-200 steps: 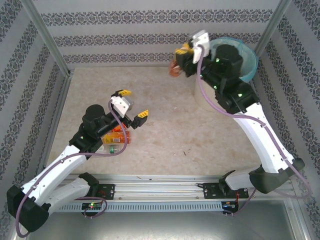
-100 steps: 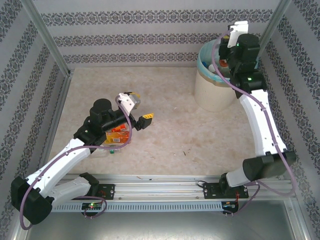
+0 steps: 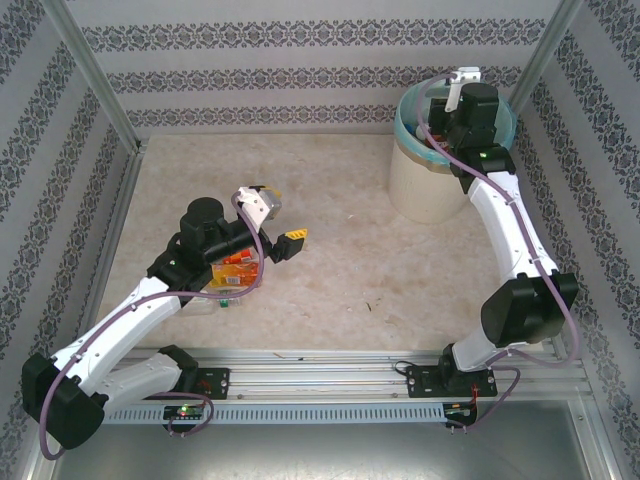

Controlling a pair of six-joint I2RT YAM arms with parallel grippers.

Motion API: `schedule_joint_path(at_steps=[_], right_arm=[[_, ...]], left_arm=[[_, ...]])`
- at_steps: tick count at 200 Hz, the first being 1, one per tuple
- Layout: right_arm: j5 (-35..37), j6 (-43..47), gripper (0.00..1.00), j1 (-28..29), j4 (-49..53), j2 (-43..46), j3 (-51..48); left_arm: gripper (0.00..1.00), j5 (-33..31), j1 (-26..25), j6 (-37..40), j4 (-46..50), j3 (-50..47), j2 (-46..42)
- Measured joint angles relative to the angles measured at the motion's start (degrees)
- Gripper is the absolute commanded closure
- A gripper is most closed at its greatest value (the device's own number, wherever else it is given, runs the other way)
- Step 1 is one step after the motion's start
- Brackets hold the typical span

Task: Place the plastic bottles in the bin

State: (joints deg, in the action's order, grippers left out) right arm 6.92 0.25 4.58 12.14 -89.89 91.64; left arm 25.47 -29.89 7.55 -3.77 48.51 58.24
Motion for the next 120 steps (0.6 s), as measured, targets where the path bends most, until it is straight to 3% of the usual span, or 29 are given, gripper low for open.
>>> schedule_joint_path(at_steps=[39, 120], right_arm=[[-0.55, 0.09, 1.0, 0.02, 1.42, -1.79, 2.95], [3.89, 8.41, 0.99, 2.58, 0.24, -9.42, 22.45]], left_arm=[[0.0, -0.02, 0.0, 0.57, 0.13, 0.0, -0.44], [0.0, -0.04, 0.0, 1.2, 0.15, -0.04, -0.44]])
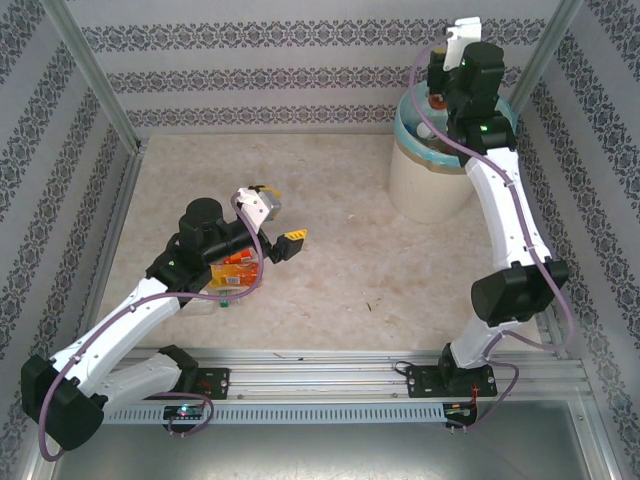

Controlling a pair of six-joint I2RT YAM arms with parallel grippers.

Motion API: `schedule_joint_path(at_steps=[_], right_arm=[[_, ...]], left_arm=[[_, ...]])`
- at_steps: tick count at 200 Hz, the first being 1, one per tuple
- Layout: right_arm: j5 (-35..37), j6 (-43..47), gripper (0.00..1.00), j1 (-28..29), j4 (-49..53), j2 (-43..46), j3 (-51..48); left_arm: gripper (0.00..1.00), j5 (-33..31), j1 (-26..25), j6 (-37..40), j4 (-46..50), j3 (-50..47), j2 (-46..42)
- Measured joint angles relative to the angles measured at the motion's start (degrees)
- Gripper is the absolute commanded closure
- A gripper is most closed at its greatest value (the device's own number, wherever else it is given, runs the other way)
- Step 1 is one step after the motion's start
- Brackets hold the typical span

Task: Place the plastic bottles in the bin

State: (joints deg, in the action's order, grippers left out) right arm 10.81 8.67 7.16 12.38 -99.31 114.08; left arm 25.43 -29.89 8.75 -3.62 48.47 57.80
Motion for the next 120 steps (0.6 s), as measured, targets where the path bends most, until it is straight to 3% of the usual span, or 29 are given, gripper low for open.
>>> schedule_joint_path(at_steps=[18, 34, 55, 69, 94, 120], right_arm=[[1.7, 2.58, 0.97, -0.04, -1.77, -3.23, 1.36], [2.89, 4.0, 0.88, -0.31, -1.84, -7.02, 2.43], [4.02, 4.55, 0.6, -0.7, -0.55, -11.91, 3.74], [4.35, 4.96, 0.51, -1.01, -1.16, -13.97, 5.18], [4.61, 4.81, 0.51, -1.01, 0.31, -14.03, 6.21], [4.52, 4.22, 0.63, -1.01, 2.34, -14.03, 5.92]], left_arm=[[0.0, -0.15, 0.0, 0.04, 0.13, -0.02, -0.17], [0.0, -0.2, 0.0, 0.13, 0.26, -0.02, -0.52], [0.0, -0.22, 0.0, 0.44, 0.26, -0.11, -1.16], [0.0, -0.42, 0.0, 0.7, 0.28, -0.11, -1.42], [0.0, -0.44, 0.0, 1.27, 0.35, -0.11, -1.62], [0.0, -0.42, 0.0, 1.44, 0.46, -0.11, -1.64]])
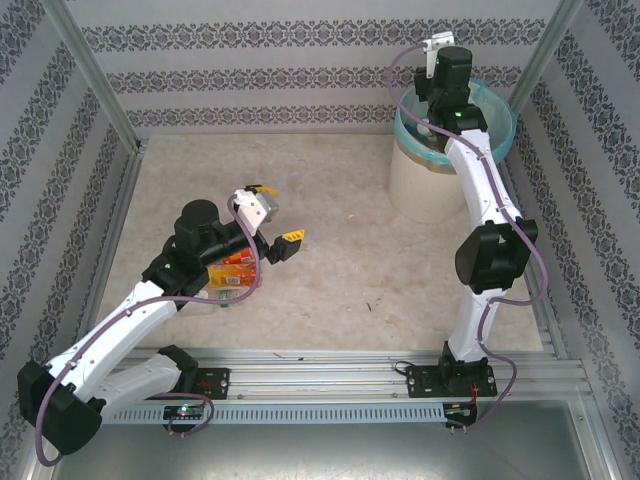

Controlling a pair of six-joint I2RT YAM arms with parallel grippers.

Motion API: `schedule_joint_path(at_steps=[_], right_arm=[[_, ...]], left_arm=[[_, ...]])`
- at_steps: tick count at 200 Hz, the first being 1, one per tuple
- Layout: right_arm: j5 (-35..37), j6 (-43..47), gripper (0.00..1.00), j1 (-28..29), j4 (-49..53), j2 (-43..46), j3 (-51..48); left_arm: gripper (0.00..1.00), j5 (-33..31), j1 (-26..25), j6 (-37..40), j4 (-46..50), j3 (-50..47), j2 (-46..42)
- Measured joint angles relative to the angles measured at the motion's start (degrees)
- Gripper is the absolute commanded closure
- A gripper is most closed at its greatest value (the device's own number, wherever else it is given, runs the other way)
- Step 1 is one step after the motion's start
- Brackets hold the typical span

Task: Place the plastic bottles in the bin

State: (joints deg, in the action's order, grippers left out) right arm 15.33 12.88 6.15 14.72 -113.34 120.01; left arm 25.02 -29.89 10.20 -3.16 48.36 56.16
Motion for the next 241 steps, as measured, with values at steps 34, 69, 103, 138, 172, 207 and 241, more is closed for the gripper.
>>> schedule_joint_path(at_steps=[34, 69, 103, 138, 172, 207, 241], right_arm=[[0.83, 0.22, 0.71, 0.09, 0.2, 0.04, -0.07], [2.99, 1.75, 0.76, -0.04, 0.72, 0.98, -0.48], [4.68, 4.04, 0.75, -0.15, 1.42, 2.49, -0.44], [4.76, 3.82, 0.66, -1.75, 2.67, 2.67, 0.0], [4.74, 2.45, 0.47, -3.72, 3.85, 2.16, -0.96], [0.81, -0.7, 0.42, -4.02, 5.7, 1.64, -2.49], [-3.43, -3.74, 0.46, -4.02, 6.12, 1.64, -2.67]], left_arm=[[0.0, 0.0, 0.0, 0.11, 0.04, -0.11, -0.22], [0.0, 0.02, 0.0, 0.31, 0.2, -0.74, -0.94], [0.0, 0.02, 0.0, 0.33, 0.22, -0.76, -0.94], [0.0, 0.02, 0.0, 0.33, 0.22, -0.76, -0.94], [0.0, 0.02, 0.0, 0.39, 0.22, -0.76, -0.94], [0.0, 0.0, 0.0, 0.52, 0.22, -0.76, -0.94], [0.0, 0.04, 0.0, 0.52, 0.22, -0.79, -0.94]])
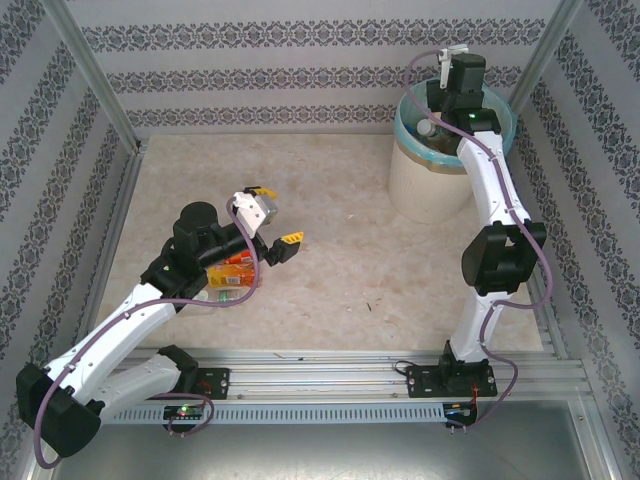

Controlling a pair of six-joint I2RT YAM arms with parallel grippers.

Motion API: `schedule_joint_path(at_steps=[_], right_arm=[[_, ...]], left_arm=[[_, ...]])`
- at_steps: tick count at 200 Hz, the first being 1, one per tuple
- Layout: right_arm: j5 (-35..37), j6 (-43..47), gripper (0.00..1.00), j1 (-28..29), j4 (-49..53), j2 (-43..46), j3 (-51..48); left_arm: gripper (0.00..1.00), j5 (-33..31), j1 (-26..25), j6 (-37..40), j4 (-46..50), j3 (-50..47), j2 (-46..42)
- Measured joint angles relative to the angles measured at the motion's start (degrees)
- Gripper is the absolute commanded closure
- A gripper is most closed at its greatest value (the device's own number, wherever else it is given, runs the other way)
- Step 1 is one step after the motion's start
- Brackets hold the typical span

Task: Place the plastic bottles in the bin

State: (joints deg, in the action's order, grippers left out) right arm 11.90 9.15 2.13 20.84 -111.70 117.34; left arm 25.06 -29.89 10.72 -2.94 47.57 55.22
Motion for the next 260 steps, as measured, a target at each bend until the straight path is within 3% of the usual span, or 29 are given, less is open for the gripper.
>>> schedule_joint_path(at_steps=[35, 87, 144, 180, 218, 260], right_arm=[[-1.25, -2.36, 0.57, -0.02, 0.55, 0.0, -0.09], [-2.62, -9.05, 0.61, -1.86, 1.66, 0.44, -6.08], [-8.24, -14.95, 0.61, -3.56, 4.35, -1.64, -2.62], [-10.36, -17.97, 0.46, -4.02, 7.37, -3.19, 0.44], [-11.65, -19.17, 0.41, -3.54, 9.25, -1.09, 0.68], [-11.61, -17.68, 0.4, 1.25, 6.14, 12.22, -4.04]], left_arm=[[0.0, -0.02, 0.0, 0.02, 0.0, 0.0, 0.0], [0.0, -0.02, 0.0, 0.26, 0.02, -0.09, 0.0], [0.0, -1.31, 0.0, 0.24, 0.85, -0.07, 0.13], [0.0, -8.13, 0.0, -0.63, 7.65, 4.37, 2.47], [0.0, -20.37, 0.24, -3.41, 19.76, 15.34, 7.02], [0.02, -26.84, 5.68, -6.88, 37.31, 20.85, 11.43]])
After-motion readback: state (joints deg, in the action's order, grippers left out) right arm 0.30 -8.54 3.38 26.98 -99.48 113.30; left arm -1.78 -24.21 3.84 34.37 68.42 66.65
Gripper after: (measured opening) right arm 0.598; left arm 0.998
